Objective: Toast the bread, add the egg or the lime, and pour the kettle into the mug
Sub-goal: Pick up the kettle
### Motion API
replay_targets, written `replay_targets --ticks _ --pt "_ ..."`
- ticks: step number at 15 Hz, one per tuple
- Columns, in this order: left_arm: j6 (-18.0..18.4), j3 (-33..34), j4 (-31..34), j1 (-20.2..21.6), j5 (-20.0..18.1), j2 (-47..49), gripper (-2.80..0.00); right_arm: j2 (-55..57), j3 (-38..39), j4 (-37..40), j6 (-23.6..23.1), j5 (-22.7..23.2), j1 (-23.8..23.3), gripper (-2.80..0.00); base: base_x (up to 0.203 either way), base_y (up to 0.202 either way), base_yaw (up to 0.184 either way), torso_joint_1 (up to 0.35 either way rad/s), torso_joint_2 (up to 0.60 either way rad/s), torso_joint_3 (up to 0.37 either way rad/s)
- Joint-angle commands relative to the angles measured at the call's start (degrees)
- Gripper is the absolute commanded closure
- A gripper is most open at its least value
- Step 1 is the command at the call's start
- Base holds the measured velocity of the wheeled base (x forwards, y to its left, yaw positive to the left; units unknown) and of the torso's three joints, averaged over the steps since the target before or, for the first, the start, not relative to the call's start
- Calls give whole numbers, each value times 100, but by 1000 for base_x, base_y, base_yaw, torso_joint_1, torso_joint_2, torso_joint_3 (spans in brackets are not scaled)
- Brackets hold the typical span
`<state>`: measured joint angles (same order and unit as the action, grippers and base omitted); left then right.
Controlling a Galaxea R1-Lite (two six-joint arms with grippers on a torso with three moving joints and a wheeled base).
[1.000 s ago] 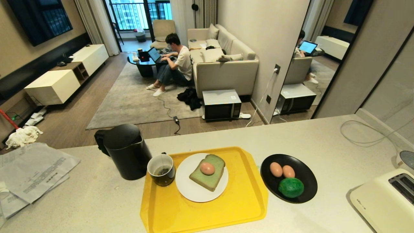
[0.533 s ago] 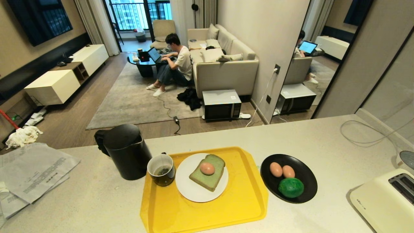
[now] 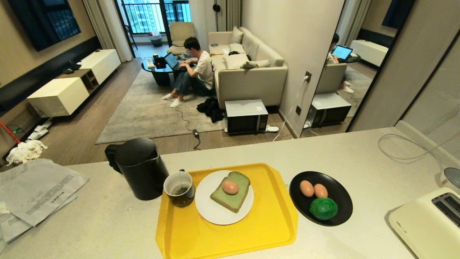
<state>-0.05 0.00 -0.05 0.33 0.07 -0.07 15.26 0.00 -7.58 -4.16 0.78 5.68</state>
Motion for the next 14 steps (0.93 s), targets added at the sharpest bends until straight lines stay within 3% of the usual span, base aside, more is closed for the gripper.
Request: replay_targets --ticks 1,7,14 --pt "2 0 -4 2 1 -1 0 -13 10 288 26 140 -611 0 0 0 0 0 0 0" --pt "5 0 -4 2 1 -1 0 -1472 9 393 -76 200 -536 0 0 0 0 0 0 0" --pt "-4 0 -4 2 1 -1 0 -1526 -79 969 -32 97 -542 0 0 0 0 0 0 0"
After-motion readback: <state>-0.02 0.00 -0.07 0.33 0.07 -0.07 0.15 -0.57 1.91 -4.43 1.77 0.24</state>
